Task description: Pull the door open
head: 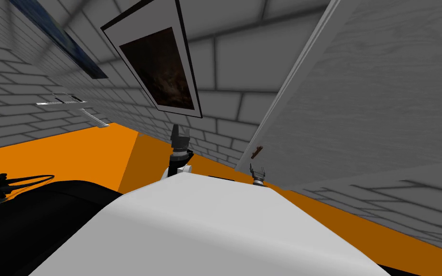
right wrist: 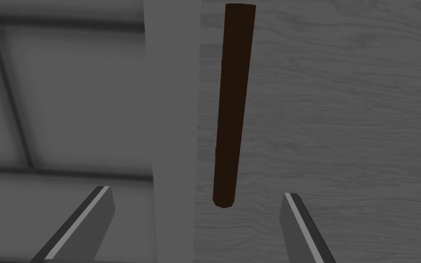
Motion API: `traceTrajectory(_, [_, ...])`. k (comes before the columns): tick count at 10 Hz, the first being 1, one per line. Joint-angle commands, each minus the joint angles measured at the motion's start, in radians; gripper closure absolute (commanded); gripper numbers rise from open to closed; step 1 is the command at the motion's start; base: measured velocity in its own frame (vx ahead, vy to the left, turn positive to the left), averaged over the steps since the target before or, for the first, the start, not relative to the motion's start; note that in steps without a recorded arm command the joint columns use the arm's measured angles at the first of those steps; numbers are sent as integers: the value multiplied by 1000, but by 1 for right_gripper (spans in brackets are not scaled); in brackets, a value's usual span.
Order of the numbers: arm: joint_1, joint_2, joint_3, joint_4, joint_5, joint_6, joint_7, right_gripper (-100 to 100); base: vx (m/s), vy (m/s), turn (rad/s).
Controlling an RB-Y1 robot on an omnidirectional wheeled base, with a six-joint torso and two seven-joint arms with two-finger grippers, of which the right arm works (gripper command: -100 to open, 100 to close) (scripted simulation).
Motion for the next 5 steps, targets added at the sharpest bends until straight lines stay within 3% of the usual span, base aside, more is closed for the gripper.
traceTrajectory(1, [-3, -10, 8, 24, -20, -9, -28, -100, 81, -111, 119])
traceTrajectory(3, [-4, -11, 9, 27, -24, -9, -30, -100, 51, -80, 43])
traceTrajectory(5, [-11, -24, -9, 59, -33, -17, -61, -100, 173, -6, 145])
